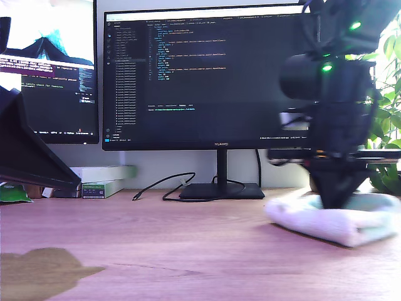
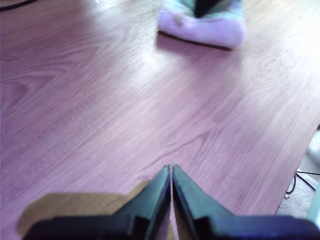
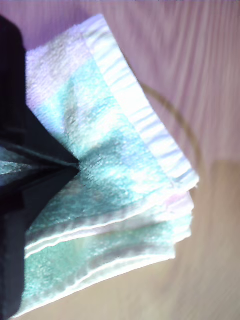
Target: Fold the tea towel to a neat square and place it to the right
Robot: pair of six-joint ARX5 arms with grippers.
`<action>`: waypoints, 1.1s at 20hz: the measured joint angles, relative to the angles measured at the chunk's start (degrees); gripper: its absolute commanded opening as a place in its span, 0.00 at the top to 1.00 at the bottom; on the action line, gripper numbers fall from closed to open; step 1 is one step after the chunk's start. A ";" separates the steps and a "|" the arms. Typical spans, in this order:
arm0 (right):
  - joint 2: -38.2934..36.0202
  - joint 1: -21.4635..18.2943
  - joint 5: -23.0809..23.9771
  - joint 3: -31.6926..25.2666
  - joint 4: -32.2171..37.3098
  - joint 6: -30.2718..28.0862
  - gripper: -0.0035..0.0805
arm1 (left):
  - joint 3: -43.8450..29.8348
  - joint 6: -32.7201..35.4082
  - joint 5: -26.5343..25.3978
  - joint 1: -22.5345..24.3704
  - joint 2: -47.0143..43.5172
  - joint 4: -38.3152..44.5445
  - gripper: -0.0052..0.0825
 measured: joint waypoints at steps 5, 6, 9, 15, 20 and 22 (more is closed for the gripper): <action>-8.39 0.00 1.49 -10.82 3.80 9.81 0.97 | 0.00 -0.46 0.20 0.00 0.00 0.00 0.96; -10.29 0.00 1.51 -12.92 4.46 11.15 0.97 | 0.00 -0.96 0.26 0.00 0.00 0.00 0.96; -16.20 0.00 1.51 -18.88 4.94 14.71 0.97 | 0.00 -1.20 0.42 0.00 0.00 0.00 0.96; -24.09 1.49 1.53 -24.70 0.96 19.76 0.97 | 0.00 -1.20 0.59 0.00 0.00 0.57 0.96; -26.93 1.95 1.70 -26.25 3.74 20.85 0.97 | 0.00 -1.22 0.66 0.00 0.00 0.85 0.96; -28.72 1.95 2.45 -26.27 4.83 19.47 0.97 | 0.00 -1.22 0.96 0.00 0.00 0.90 0.96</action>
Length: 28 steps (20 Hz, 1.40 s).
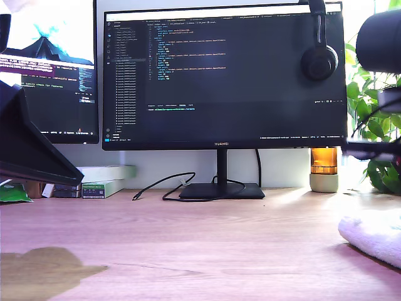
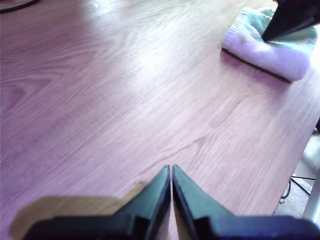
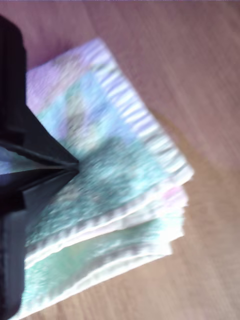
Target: Fold the tea towel to a neat square and place it to the right
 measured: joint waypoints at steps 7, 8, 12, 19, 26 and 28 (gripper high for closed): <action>-10.84 0.00 1.25 1.03 0.07 -14.25 0.97 | 0.00 -0.35 0.09 0.00 -0.02 3.28 0.96; -12.22 0.00 1.51 1.38 0.09 -17.42 0.97 | 0.00 -0.85 0.09 0.00 -0.02 3.98 0.96; -12.50 -2.21 3.13 1.77 1.53 -27.32 0.97 | 0.00 -2.08 -1.97 0.28 0.00 6.64 0.96; -12.35 -15.96 -5.01 1.75 16.41 -40.50 0.97 | 0.00 -2.08 -4.28 12.55 0.00 11.72 0.96; -14.25 -22.69 -10.05 -6.25 27.61 -43.85 0.97 | 0.00 -2.10 -3.89 25.16 -0.55 12.17 0.96; -17.40 -22.95 -10.29 -11.17 30.25 -43.82 0.97 | 0.00 -2.99 -3.87 26.18 -3.37 10.97 0.96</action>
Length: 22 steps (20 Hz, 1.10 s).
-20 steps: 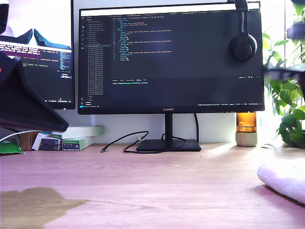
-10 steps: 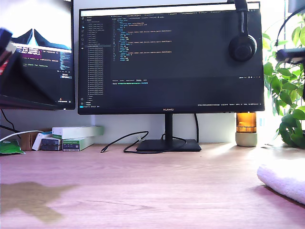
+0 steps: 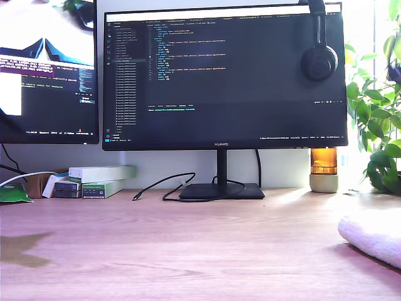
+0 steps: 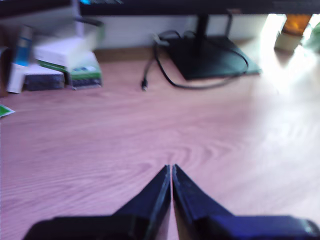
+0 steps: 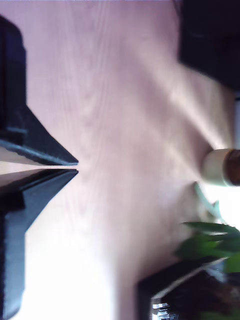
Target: Fold the tea towel to a neat square and place it to the right
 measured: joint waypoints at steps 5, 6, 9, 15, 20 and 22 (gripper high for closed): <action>-7.65 0.00 -2.10 -7.32 10.64 1.11 0.97 | -0.02 -0.04 -2.60 0.42 -9.40 -4.87 0.96; -8.35 0.02 -2.67 -7.72 12.87 1.18 0.97 | -0.20 -0.04 -3.32 0.42 -11.02 -5.05 0.96; -9.33 0.02 -2.95 -8.46 16.57 1.27 0.97 | -3.10 -0.04 -6.62 0.42 -16.70 -5.51 0.96; -12.15 0.02 -3.19 -8.96 20.31 -1.22 0.97 | -8.94 1.86 -8.74 0.42 -29.81 -5.86 0.96; -18.84 0.02 -4.57 -15.21 25.44 -1.68 0.97 | -12.15 1.81 -8.81 0.44 -35.28 -6.97 0.96; -22.05 0.02 -4.20 -21.18 26.43 -1.55 0.97 | -12.61 1.79 -8.79 0.44 -35.36 -8.70 0.96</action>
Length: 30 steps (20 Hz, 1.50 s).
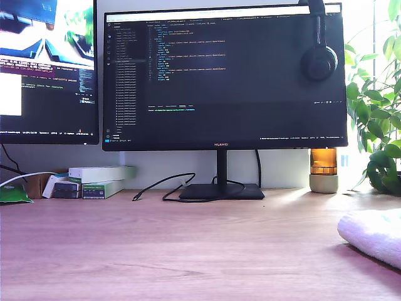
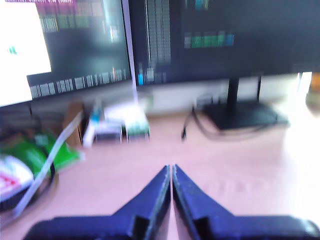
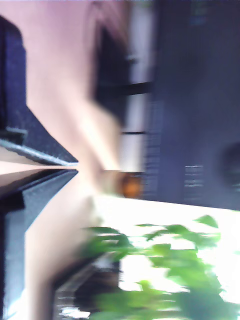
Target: Fold the tea towel to a neat square and place it to the right
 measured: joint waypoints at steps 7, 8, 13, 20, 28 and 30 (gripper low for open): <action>-14.36 0.00 -1.73 -4.37 -12.96 1.84 0.97 | -0.02 -0.17 1.33 0.00 -1.25 -6.64 0.96; -15.96 0.00 -1.73 -4.37 -16.31 1.70 0.97 | -0.02 -0.44 1.36 0.00 -2.08 -7.26 0.96; -24.46 0.00 -0.26 -4.39 -25.53 1.18 0.97 | -0.04 -0.48 1.36 0.00 -5.81 -10.64 0.96; -32.11 0.00 -0.81 -4.26 -31.06 3.78 0.97 | -0.02 -0.74 1.36 0.00 -11.10 -17.49 0.96; -32.09 0.00 -0.63 -4.28 -32.00 4.22 0.97 | -0.07 -3.41 1.36 0.00 -11.10 -22.03 0.96; -32.06 0.00 -0.63 -4.28 -32.00 4.22 0.97 | -0.07 -3.43 1.38 0.00 -11.10 -22.05 0.96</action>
